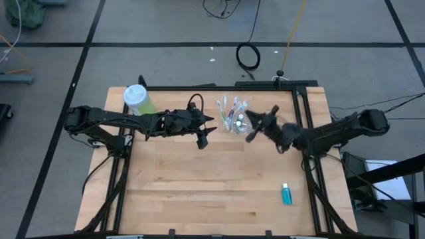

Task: Pick & Place toothbrushing station
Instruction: Put the orange toothbrush into the transparent organizer

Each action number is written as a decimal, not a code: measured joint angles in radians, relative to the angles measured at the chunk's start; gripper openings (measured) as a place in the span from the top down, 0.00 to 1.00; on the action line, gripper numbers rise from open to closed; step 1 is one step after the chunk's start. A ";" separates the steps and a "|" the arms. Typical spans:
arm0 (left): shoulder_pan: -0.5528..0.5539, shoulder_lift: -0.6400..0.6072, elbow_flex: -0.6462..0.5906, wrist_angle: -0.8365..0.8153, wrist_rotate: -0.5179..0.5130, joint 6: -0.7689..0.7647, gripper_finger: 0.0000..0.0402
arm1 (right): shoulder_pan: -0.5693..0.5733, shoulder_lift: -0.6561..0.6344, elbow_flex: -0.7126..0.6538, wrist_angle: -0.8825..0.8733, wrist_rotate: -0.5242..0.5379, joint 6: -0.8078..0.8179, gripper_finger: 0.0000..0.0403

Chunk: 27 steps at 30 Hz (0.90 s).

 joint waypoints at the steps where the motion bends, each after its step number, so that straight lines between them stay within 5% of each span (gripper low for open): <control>1: 0.000 0.000 0.000 0.000 0.000 0.000 0.52 | -0.043 0.006 -0.030 0.119 -0.089 -0.041 0.99; 3: 0.000 0.000 0.000 0.000 0.000 0.000 0.52 | -0.124 0.014 -0.093 0.324 -0.191 -0.092 1.00; 7: 0.000 0.000 0.000 0.000 0.000 0.001 0.52 | -0.238 0.022 -0.211 0.502 -0.230 -0.037 1.00; 15: 0.000 0.000 0.000 0.000 -0.001 0.003 0.52 | -0.370 0.054 -0.382 0.546 -0.461 0.064 1.00; 27: 0.000 0.000 0.000 0.000 -0.001 0.003 0.52 | -0.316 0.076 -0.496 0.550 -0.517 0.025 1.00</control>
